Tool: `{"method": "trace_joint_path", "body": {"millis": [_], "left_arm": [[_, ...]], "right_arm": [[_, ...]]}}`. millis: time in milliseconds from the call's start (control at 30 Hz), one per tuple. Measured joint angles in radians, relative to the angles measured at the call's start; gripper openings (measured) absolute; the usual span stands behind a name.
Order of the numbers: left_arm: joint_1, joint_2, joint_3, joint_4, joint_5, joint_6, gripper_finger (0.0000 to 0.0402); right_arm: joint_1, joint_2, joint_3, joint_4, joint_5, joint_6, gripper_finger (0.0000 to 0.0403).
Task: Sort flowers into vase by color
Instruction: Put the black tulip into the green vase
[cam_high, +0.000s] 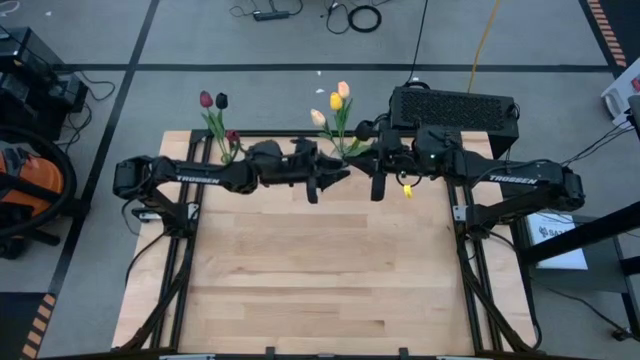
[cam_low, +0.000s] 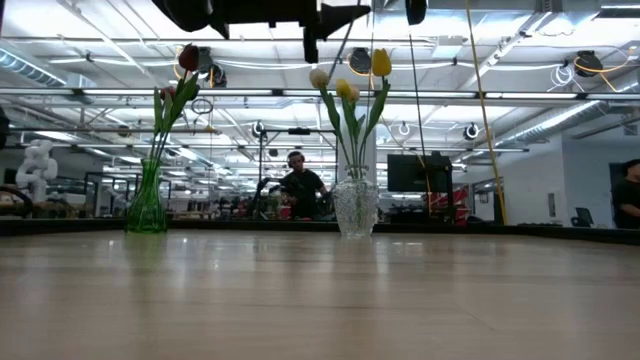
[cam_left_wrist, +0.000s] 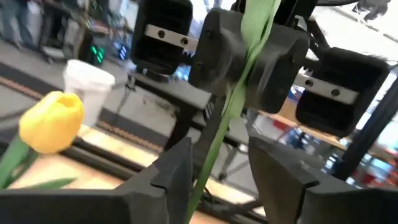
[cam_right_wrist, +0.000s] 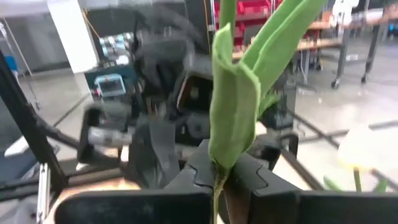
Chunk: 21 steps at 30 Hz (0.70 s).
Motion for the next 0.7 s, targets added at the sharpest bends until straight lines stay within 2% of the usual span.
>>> {"method": "trace_joint_path", "body": {"millis": [200, 433, 700], "left_arm": [[0.021, 0.000, 0.081, -0.173, 0.113, -0.002, 0.0171], [0.021, 0.000, 0.215, -0.439, 0.115, 0.120, 0.0171], [0.014, 0.000, 0.225, -0.489, 0.114, 0.120, 0.0171]], "right_arm": [[0.000, 0.000, 0.000, -0.097, -0.003, 0.040, 0.0004], [0.000, 0.000, 0.000, -0.121, -0.057, 0.045, 0.0004], [0.000, 0.000, 0.000, -0.110, -0.060, 0.046, 0.0004]]}}
